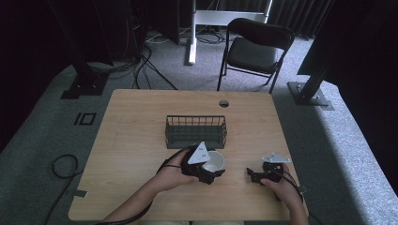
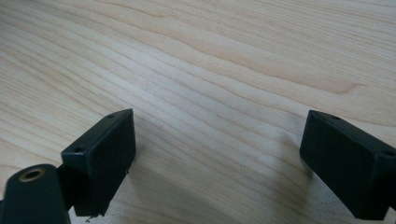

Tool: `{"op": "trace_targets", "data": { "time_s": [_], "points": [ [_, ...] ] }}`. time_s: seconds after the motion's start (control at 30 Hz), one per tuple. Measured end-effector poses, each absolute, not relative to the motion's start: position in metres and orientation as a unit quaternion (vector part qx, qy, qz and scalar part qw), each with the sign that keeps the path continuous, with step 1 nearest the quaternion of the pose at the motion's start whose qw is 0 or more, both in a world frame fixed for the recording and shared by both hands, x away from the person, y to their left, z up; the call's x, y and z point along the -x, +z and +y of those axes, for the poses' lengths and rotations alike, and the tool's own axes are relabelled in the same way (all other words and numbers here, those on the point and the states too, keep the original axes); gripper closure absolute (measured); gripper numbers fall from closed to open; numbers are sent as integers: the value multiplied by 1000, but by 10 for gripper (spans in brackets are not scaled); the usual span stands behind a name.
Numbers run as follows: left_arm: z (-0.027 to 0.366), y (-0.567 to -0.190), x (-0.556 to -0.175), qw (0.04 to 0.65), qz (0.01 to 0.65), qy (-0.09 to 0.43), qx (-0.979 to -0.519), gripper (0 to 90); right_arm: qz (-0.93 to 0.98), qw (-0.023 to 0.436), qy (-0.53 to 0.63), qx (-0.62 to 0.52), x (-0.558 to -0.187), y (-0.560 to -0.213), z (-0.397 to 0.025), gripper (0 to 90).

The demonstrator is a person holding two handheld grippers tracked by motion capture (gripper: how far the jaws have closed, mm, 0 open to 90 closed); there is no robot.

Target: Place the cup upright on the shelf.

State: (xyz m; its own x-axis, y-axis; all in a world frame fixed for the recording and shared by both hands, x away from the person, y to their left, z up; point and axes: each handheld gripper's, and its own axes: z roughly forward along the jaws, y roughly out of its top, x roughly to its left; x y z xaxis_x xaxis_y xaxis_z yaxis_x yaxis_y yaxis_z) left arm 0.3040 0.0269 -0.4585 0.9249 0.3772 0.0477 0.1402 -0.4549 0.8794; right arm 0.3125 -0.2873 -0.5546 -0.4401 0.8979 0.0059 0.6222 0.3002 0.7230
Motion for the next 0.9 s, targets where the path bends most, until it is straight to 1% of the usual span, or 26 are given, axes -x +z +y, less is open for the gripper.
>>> {"op": "trace_targets", "data": {
  "time_s": [0.37,0.47,0.9],
  "points": [
    [34,-438,-314,509,183,136,-830,205,779,206,335,-488,-313,-555,-287,101],
    [38,-426,-318,518,198,148,-819,205,779,205,335,-488,-312,-555,-287,101],
    [51,-389,-338,527,224,179,-800,205,780,206,335,-487,-313,-555,-287,101]
  ]
}}
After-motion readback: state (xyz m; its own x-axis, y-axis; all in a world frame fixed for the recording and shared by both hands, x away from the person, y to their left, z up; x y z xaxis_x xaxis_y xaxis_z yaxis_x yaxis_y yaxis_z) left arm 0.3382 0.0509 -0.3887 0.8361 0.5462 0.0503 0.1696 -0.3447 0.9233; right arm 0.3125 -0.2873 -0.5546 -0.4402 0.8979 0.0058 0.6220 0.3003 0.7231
